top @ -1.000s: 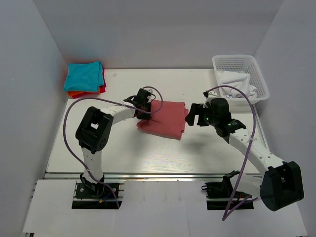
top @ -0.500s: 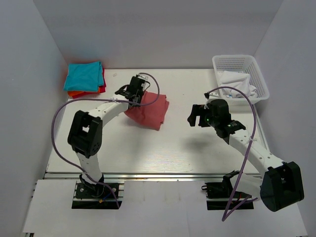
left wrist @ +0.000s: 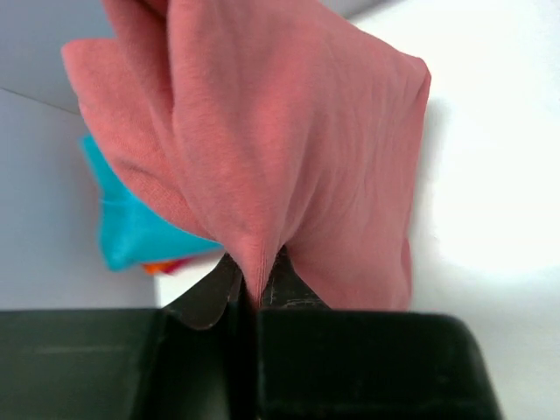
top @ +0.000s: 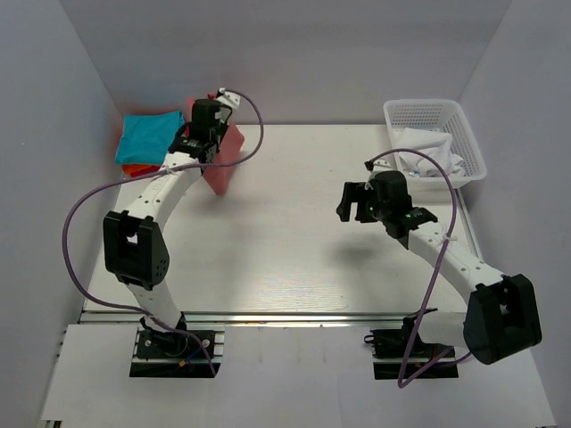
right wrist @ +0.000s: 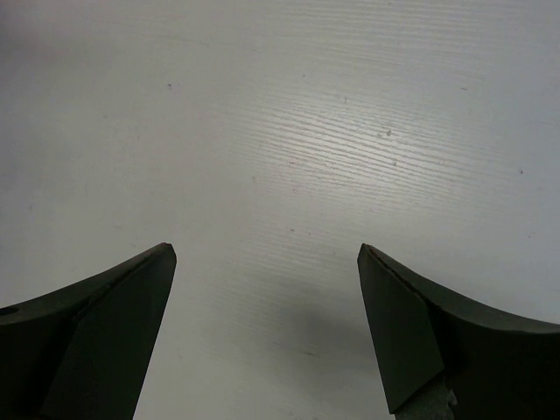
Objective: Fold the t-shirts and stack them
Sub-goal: Put the neatly folded tshirt into the corner of the board with the left arm
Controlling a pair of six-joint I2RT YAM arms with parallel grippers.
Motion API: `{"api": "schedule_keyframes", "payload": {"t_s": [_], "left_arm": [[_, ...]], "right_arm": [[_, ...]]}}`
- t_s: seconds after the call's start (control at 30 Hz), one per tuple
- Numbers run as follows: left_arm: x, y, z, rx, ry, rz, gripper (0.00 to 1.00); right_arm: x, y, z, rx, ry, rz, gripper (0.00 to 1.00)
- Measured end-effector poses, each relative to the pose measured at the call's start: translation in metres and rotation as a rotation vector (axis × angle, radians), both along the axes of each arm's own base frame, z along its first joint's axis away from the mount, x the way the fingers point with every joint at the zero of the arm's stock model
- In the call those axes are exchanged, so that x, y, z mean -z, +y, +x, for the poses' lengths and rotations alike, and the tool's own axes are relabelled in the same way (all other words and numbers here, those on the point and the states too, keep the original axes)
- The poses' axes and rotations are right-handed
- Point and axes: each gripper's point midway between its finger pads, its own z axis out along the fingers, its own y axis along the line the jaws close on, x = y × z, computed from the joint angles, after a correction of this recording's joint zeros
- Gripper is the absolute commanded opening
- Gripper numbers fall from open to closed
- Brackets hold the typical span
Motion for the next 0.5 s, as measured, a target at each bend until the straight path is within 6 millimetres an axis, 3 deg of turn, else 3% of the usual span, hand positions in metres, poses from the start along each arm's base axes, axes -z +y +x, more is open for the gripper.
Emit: {"api": "schedule_keyframes", "payload": {"t_s": [0.13, 0.27, 0.37, 0.5], "left_arm": [[-0.037, 0.033, 0.025, -0.034, -0.073, 0.038, 0.00], [-0.059, 0.065, 0.052, -0.072, -0.119, 0.052, 0.00], [-0.061, 0.089, 0.073, -0.104, -0.131, 0.060, 0.00], [-0.033, 0.121, 0.094, -0.138, -0.090, 0.068, 0.00]], "right_arm": [[0.006, 0.004, 0.003, -0.013, 0.030, -0.001, 0.90], [0.009, 0.008, 0.006, -0.021, 0.049, -0.002, 0.90], [0.008, 0.009, 0.007, -0.024, 0.056, -0.002, 0.90], [-0.002, 0.010, 0.013, -0.020, 0.037, 0.002, 0.90]]}}
